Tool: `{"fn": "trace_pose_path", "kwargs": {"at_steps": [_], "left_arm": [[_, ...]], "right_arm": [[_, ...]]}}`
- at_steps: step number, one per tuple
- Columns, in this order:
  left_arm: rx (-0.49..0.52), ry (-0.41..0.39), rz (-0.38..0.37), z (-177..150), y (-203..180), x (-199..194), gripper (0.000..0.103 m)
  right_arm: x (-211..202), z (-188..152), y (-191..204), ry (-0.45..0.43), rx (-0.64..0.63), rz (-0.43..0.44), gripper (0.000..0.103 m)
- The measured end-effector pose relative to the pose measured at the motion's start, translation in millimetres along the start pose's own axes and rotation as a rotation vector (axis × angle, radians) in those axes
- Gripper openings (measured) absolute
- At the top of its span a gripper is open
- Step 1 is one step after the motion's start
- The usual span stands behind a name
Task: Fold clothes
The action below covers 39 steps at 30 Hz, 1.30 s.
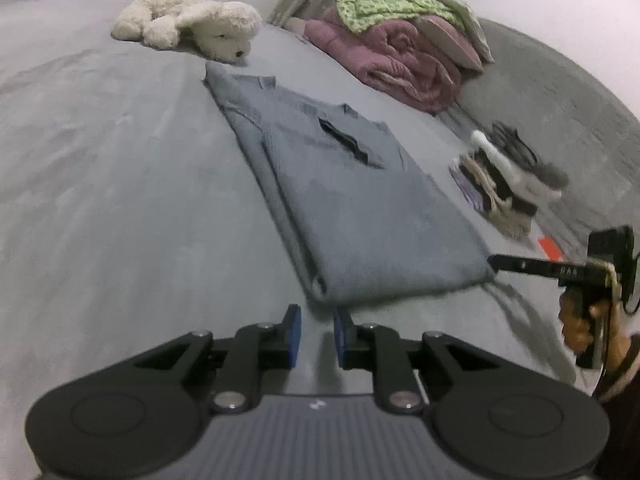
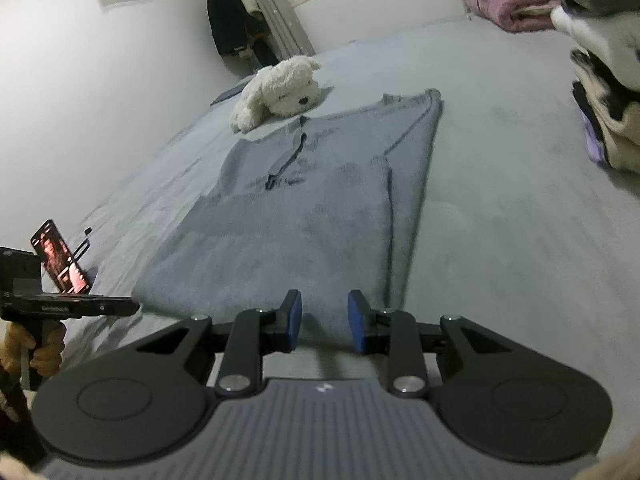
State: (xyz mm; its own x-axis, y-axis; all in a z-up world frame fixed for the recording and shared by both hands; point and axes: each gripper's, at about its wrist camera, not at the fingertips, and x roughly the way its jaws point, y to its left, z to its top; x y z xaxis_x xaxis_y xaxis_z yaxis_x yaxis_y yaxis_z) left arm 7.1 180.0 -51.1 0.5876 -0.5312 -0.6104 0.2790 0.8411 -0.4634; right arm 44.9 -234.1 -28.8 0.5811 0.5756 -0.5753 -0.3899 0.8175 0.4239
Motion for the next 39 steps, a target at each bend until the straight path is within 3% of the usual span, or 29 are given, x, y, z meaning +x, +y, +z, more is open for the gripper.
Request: {"fn": "trace_pose_path", "kwargs": {"at_steps": [2,4,7,10,13,18,31,39], "left_arm": [[-0.041,0.009,-0.027,-1,5,-6,0.028],[-0.11,-0.001,-0.065,-2,13,-10,0.045],[-0.222,0.002,-0.139,-4,25,-9,0.061],[-0.276,0.009,-0.176,-5,30,-2,0.066],[-0.319,0.005,-0.198,-5,34,3,0.068],[-0.379,-0.016,-0.226,-1,38,13,0.068],[-0.366,-0.043,-0.292,10,38,39,0.067],[-0.407,-0.069,-0.291,10,34,49,0.053]], "right_arm": [[-7,-4,-3,0.018,0.01,0.003,0.034],[-14,-7,-7,0.033,0.024,-0.005,0.041],[-22,-11,-18,0.04,0.077,-0.009,0.043],[-26,-12,-35,0.042,0.187,0.031,0.045],[-27,-11,-48,0.044,0.285,0.088,0.052],[-16,-7,-57,0.055,0.357,0.117,0.052],[23,8,-63,0.067,0.439,0.223,0.052],[40,11,-53,0.065,0.43,0.253,0.049]]}}
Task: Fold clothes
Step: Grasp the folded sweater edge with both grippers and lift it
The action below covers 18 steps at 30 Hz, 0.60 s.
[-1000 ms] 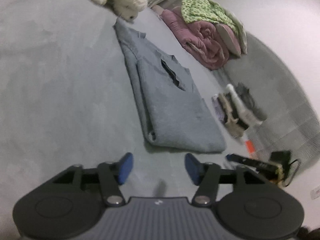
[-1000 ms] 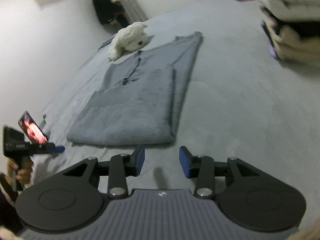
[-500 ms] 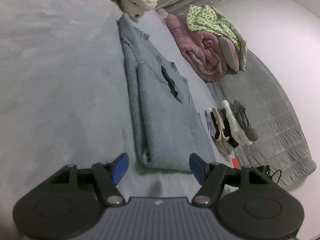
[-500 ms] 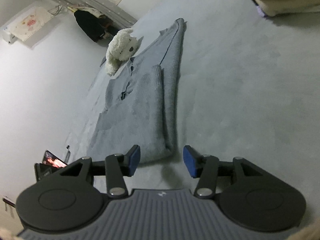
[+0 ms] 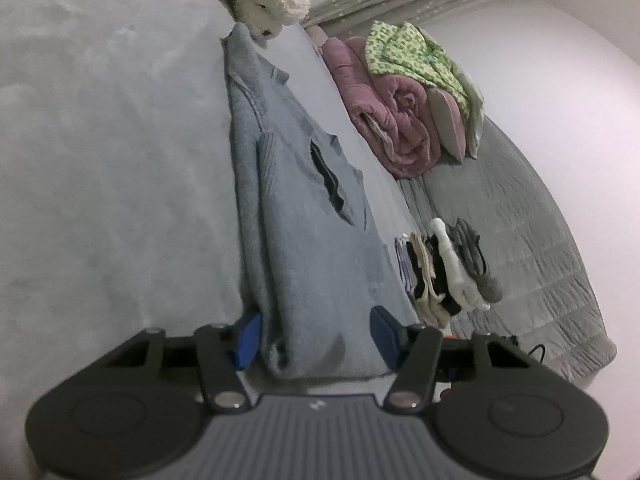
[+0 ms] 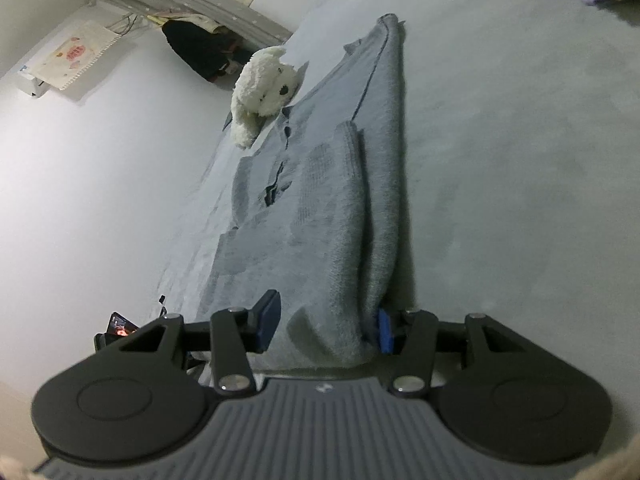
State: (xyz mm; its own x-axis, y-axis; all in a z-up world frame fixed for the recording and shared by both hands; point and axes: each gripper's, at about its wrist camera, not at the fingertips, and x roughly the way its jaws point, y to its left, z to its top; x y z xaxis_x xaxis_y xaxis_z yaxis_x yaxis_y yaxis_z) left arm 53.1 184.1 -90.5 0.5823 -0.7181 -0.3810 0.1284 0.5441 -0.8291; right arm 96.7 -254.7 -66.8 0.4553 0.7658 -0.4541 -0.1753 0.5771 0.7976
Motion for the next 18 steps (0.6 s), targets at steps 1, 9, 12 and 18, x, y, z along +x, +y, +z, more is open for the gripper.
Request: {"fn": "trace_pose_path", "kwargs": {"at_steps": [1,9,12,18], "left_arm": [[0.007,-0.002,0.005,-1,-1,2,0.051],[-0.124,-0.033,0.016,-4,9,1,0.016],[-0.18,-0.038,0.0,-3,10,-1,0.014],[-0.27,-0.083,-0.012,-6,1,-5,0.012]], "right_arm": [[1,0,0,-0.001,-0.001,0.001,0.048],[-1,-2,-13,-0.002,0.106,0.032,0.017],[-7,0,-14,-0.009,0.163,0.094,0.016],[-22,5,-4,-0.054,0.259,0.183,0.016]]}}
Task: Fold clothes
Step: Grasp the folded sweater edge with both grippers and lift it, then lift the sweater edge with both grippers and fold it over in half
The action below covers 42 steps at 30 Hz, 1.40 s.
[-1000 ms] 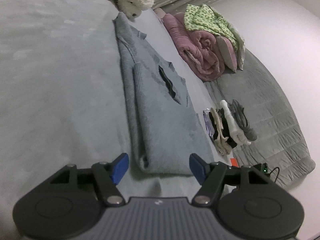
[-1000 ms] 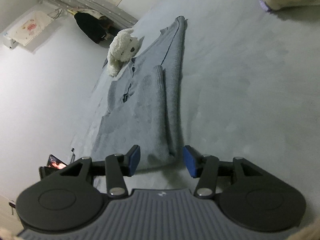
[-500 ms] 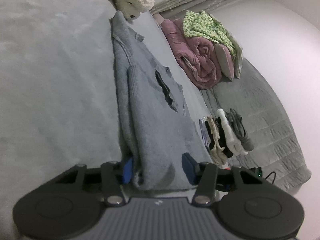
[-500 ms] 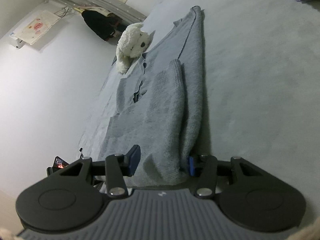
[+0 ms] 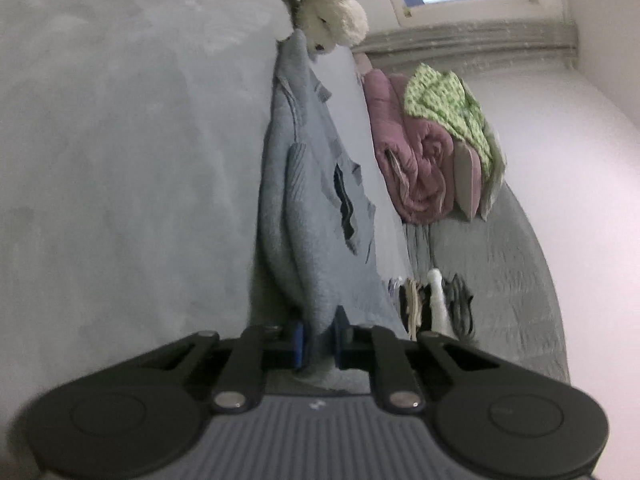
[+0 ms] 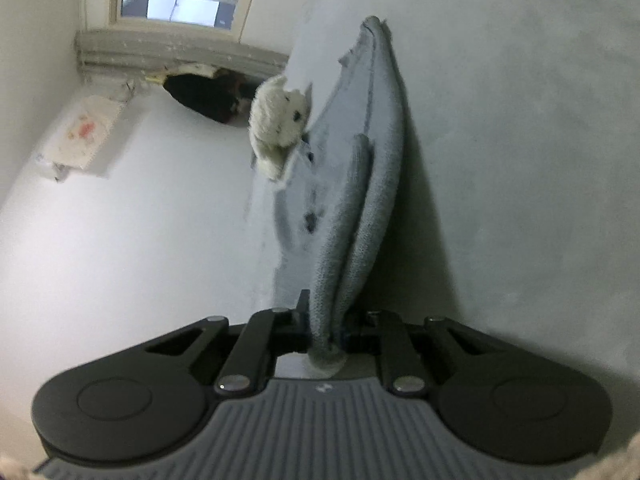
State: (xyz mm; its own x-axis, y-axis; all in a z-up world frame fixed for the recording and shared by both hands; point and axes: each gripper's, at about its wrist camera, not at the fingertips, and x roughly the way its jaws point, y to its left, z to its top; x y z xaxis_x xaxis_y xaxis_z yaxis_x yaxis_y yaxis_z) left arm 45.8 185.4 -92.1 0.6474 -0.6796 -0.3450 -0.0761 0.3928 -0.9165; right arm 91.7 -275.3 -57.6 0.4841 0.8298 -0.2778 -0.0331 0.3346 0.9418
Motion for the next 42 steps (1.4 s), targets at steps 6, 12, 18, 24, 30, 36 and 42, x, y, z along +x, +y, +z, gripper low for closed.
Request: {"fn": "trace_pose_path", "kwargs": {"at_steps": [6,12,18,24,30,36,42], "left_arm": [[0.003,-0.018,0.013,-7,-20,-9,0.011],[-0.014,-0.029,-0.004,-15,-37,-34,0.011],[-0.048,-0.02,-0.02,-43,-47,-62,0.011],[-0.099,-0.003,-0.019,-84,-49,-85,0.011],[-0.112,0.005,-0.053,-124,-56,-111,0.011],[-0.13,0.026,-0.084,-144,-61,-124,0.011],[-0.209,0.053,-0.08,-148,-46,-112,0.011]], "right_arm": [[-4,-9,20,0.009,0.01,-0.007,0.015],[-15,-16,33,-0.009,0.053,0.002,0.015],[-42,-34,46,-0.011,0.064,0.01,0.015],[-67,-67,47,-0.004,0.099,0.008,0.016],[-94,-99,54,-0.008,0.085,0.024,0.016],[-108,-116,54,-0.015,0.085,0.044,0.017],[-101,-113,34,-0.018,0.158,0.045,0.017]]}}
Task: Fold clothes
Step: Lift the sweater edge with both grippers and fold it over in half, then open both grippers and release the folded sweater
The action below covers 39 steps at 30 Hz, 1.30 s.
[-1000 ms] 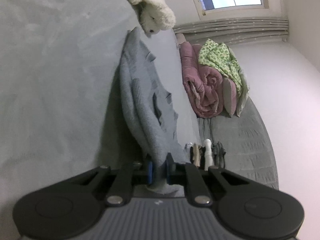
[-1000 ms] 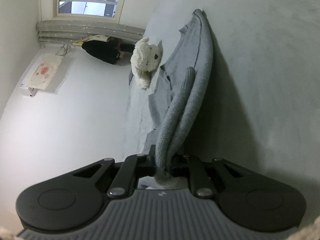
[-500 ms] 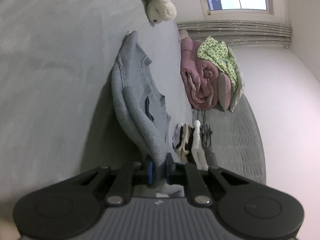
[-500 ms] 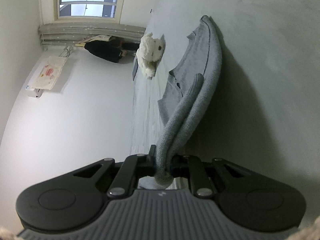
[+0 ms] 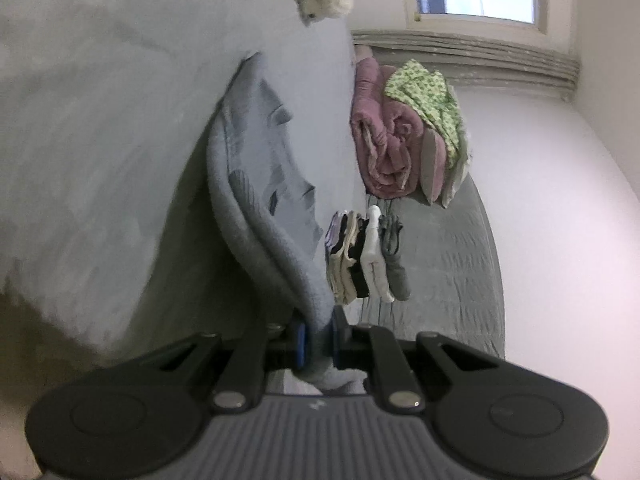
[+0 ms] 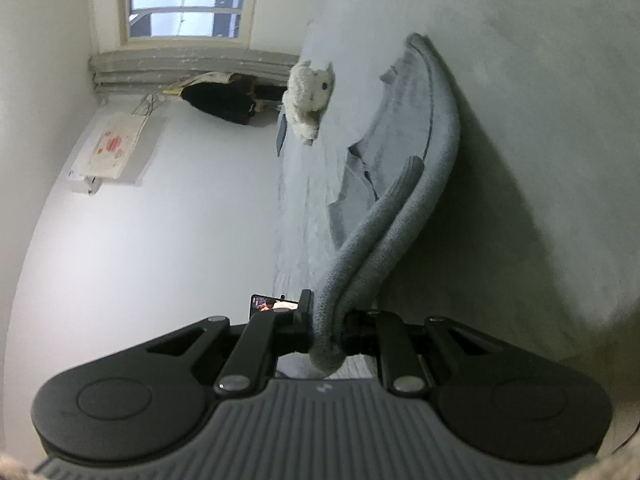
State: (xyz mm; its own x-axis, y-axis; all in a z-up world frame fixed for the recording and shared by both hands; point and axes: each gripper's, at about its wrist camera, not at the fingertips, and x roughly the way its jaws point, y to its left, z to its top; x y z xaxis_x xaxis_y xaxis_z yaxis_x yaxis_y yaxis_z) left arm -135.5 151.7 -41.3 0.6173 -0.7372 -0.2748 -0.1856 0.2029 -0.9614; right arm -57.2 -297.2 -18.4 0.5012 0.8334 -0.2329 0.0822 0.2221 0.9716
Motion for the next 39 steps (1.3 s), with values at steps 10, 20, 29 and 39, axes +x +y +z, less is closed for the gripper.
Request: {"fn": "trace_pose_path", "kwargs": {"at_steps": [10,20,29,39], "left_arm": [[-0.092,-0.022,-0.071,38,-1,21,0.012],[-0.176,-0.081,-0.046,100,7,79,0.013],[-0.174,-0.093,-0.007,134,33,109,0.027],[0.049,-0.195,-0.005,154,-9,85,0.055]], "right_arm": [[22,47,-1,-0.023,0.076,0.034,0.017],[57,100,-20,-0.079,0.141,0.015,0.02],[74,124,-71,-0.105,0.258,-0.021,0.033],[31,131,-55,-0.205,0.195,0.074,0.049]]}}
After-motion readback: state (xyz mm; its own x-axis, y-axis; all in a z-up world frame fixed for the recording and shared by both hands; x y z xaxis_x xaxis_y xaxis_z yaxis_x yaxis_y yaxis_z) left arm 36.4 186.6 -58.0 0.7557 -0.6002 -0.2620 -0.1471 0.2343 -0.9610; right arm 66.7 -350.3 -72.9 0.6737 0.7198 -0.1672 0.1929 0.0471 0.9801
